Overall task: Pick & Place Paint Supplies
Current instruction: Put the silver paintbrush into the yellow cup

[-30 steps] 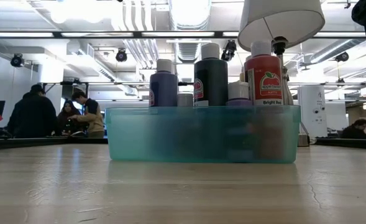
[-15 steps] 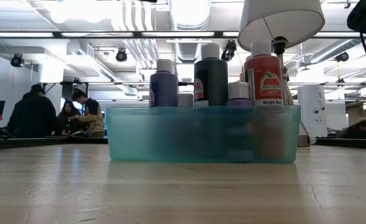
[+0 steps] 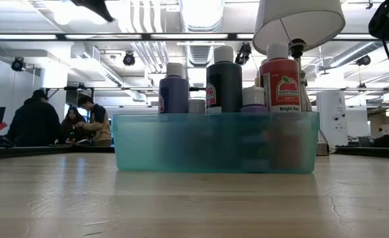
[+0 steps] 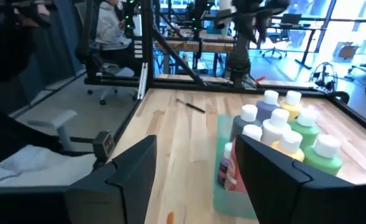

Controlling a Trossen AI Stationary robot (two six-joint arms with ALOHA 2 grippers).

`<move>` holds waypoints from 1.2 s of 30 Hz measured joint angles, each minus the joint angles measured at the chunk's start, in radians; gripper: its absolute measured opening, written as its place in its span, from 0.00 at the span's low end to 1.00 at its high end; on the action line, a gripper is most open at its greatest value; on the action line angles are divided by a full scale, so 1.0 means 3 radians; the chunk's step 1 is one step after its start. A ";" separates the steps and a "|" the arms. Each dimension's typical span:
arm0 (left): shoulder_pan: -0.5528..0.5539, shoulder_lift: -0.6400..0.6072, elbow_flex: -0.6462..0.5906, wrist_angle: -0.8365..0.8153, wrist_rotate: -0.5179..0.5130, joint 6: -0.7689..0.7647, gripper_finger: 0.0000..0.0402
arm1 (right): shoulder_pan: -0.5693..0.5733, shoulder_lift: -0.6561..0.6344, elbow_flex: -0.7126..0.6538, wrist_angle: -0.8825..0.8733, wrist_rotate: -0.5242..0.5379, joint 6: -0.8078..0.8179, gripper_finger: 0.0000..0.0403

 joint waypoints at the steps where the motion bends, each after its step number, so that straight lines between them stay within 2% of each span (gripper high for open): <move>1: -0.0085 0.0000 0.0001 -0.0114 -0.0002 -0.0178 0.24 | -0.0014 -0.0007 0.0006 -0.0001 -0.0001 -0.0039 0.53; 7: -0.0662 0.0030 -0.0023 -0.0475 -0.0027 -0.1185 0.22 | -0.0101 -0.0059 0.0025 -0.0002 0.0000 -0.0077 0.55; 12: -0.1246 0.0248 -0.0027 -0.0783 -0.0079 -0.2181 0.22 | -0.0164 -0.0057 0.0016 -0.0008 -0.0001 -0.0078 0.57; 15: -0.1552 0.0419 -0.0027 -0.1040 0.0091 -0.2904 0.22 | -0.0187 -0.0063 0.0016 -0.0008 -0.0001 -0.0079 0.59; 18: -0.1787 0.0604 -0.0027 -0.1258 0.0416 -0.3499 0.22 | -0.0221 -0.0062 0.0029 -0.0007 -0.0001 -0.0079 0.61; 22: -0.2007 0.0852 -0.0029 -0.1382 0.0751 -0.3847 0.22 | -0.0281 -0.0060 0.0031 -0.0004 -0.0003 -0.0077 0.63; 26: -0.2145 0.1093 -0.0029 -0.1098 0.1155 -0.4079 0.22 | -0.0329 -0.0060 0.0031 -0.0004 -0.0004 -0.0076 0.65; 31: -0.2298 0.1336 -0.0029 -0.0821 0.1000 -0.4241 0.23 | -0.0349 -0.0060 0.0031 -0.0004 -0.0008 -0.0068 0.68; 36: -0.2353 0.1477 -0.0032 -0.0839 0.1038 -0.4609 0.31 | -0.0349 -0.0057 0.0025 -0.0003 -0.0033 -0.0050 0.70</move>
